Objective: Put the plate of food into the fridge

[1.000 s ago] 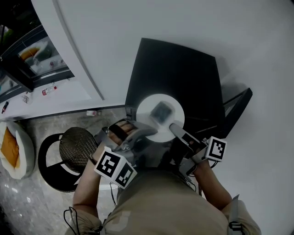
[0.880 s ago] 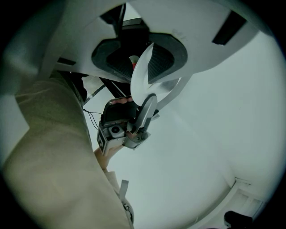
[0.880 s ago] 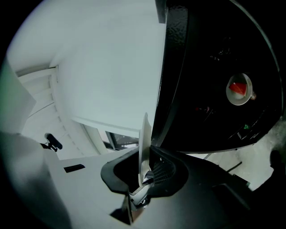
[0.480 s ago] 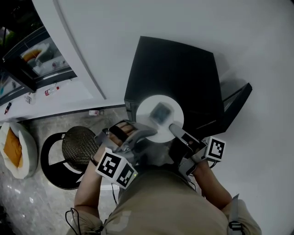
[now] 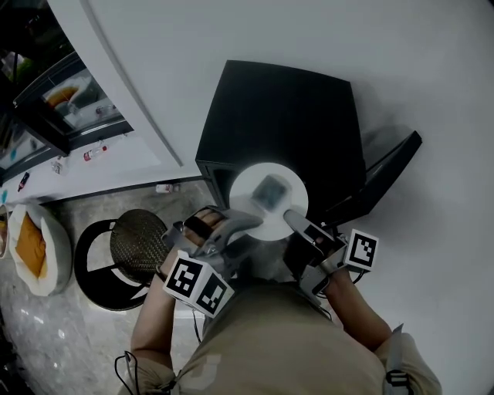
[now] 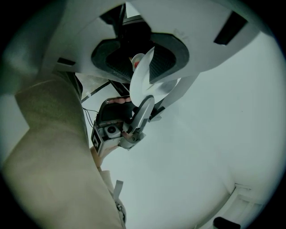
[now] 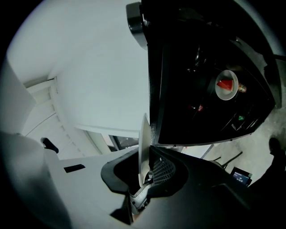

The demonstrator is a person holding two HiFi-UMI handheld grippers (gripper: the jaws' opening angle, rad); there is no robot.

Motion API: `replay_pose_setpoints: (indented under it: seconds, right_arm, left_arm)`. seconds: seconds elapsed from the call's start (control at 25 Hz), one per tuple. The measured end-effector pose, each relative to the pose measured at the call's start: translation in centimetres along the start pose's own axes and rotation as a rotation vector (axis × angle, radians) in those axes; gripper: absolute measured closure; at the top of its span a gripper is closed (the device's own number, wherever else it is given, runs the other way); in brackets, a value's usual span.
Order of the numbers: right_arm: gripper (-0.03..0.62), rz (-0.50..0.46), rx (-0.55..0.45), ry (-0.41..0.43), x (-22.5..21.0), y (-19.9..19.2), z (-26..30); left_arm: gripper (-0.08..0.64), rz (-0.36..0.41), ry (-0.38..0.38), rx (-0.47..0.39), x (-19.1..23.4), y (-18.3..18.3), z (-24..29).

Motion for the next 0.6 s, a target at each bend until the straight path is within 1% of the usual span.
replay_pose_setpoints:
  seconds: [0.16, 0.44, 0.6]
  right_arm:
    - [0.544, -0.003, 0.003, -0.014, -0.3, 0.0, -0.6]
    - [0.543, 0.008, -0.010, -0.038, -2.4, 0.1, -3.7]
    - [0.543, 0.022, -0.011, -0.055, -3.5, 0.1, -5.0]
  left_arm:
    - [0.456, -0.040, -0.004, 0.005, -0.5, 0.3, 0.4]
    - [0.451, -0.076, -0.011, 0.047, -2.5, 1.8, 2.7]
    - [0.439, -0.133, -0.011, 0.061, -3.5, 2.2, 3.6]
Point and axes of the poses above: the fingertips, and each gripper's own axes: z forward along the fingers, x to its left, y out of its top, the point moved 1 cm from there along -z, backward along the fingers, and after that the axes turned 13 degrees about -y, right-handed, at the moved point
